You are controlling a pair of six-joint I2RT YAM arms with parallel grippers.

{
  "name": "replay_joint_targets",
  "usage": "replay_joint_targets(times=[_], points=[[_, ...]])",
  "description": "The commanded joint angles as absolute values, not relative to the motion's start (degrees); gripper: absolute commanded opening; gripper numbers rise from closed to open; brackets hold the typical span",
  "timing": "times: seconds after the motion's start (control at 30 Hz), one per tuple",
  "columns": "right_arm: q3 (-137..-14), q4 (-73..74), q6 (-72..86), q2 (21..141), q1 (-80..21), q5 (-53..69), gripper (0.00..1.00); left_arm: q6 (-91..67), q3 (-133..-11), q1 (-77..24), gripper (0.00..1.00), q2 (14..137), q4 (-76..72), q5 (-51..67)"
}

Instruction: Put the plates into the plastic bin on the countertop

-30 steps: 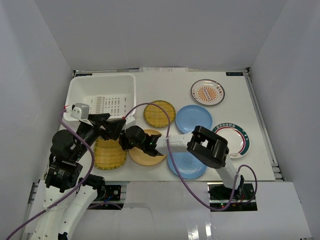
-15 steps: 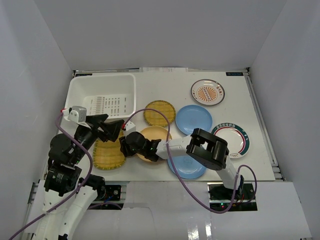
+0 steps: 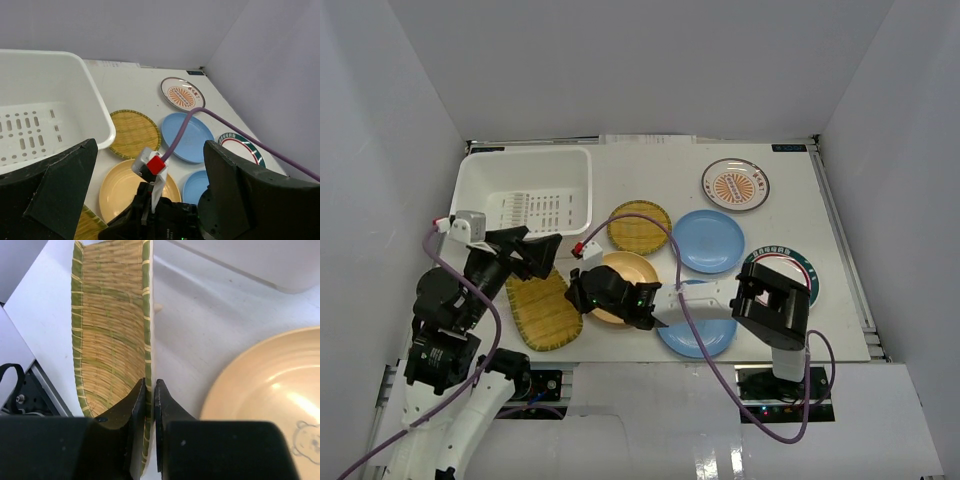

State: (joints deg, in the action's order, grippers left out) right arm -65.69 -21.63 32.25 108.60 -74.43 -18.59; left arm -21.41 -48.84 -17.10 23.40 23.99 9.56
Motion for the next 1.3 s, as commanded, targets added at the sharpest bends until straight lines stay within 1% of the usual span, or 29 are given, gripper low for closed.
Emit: replay_joint_targets(times=[0.0,0.1,0.27,0.4,0.5,0.6,0.63,0.7,0.73,0.77,0.83,0.87,0.9,0.97,1.07,1.27], points=[[-65.3,-24.9,30.3,101.4,-74.3,-22.7,0.08,-20.9,-54.0,-17.4,0.98,24.3,25.1,4.8],[-66.6,-24.6,27.8,96.5,-73.8,-22.4,0.08,-21.4,-58.3,-17.4,0.98,25.1,25.8,2.0],[-71.2,-21.4,26.8,91.2,-70.8,-19.2,0.08,-22.8,-62.9,-17.8,0.98,26.2,25.8,3.9],[-75.9,-21.4,29.1,90.4,-63.8,-13.2,0.08,-23.6,-62.6,-18.0,0.98,26.4,26.5,4.2],[-80.8,-21.4,29.4,93.9,-59.3,-11.0,0.08,-24.7,-60.8,-18.0,0.95,25.9,27.1,4.0],[-89.4,-22.2,30.1,100.7,-55.4,-8.3,0.08,-26.0,-58.3,-18.0,0.94,25.8,28.0,4.1],[-94.8,-22.1,30.0,104.6,-54.8,-8.3,0.08,-26.4,-57.6,-18.1,0.94,25.8,28.9,4.1],[-100.3,-22.0,29.7,108.5,-53.1,-7.7,0.08,-27.5,-55.7,-18.1,0.93,25.8,30.0,3.6],[-103.3,-21.8,28.5,112.8,-52.7,-8.3,0.08,-28.0,-55.1,-18.1,0.93,25.7,30.8,3.3],[-109.7,-20.2,28.0,115.0,-52.3,-9.0,0.08,-29.1,-54.5,-18.1,0.93,25.7,31.2,3.3],[-116.7,-18.0,25.9,122.9,-51.9,-9.7,0.08,-30.1,-52.3,-18.3,0.91,25.5,32.2,2.5],[-123.9,-15.1,25.3,125.6,-51.9,-9.7,0.08,-30.6,-51.5,-18.4,0.91,25.5,32.4,1.9],[-127.3,-13.5,24.7,130.6,-51.9,-9.6,0.08,-31.4,-50.2,-18.5,0.90,25.4,32.7,1.5],[-132.1,-12.0,23.7,134.2,-51.9,-8.9,0.08,-32.2,-49.0,-18.5,0.89,25.4,33.6,0.9],[-129.7,-14.3,24.9,137.4,-52.0,-7.3,0.08,-33.7,-47.4,-18.9,0.85,25.7,35.1,-1.6],[-129.7,-14.4,25.6,140.4,-52.2,-6.3,0.08,-39.0,-44.5,-18.9,0.80,27.3,40.3,-0.7]])
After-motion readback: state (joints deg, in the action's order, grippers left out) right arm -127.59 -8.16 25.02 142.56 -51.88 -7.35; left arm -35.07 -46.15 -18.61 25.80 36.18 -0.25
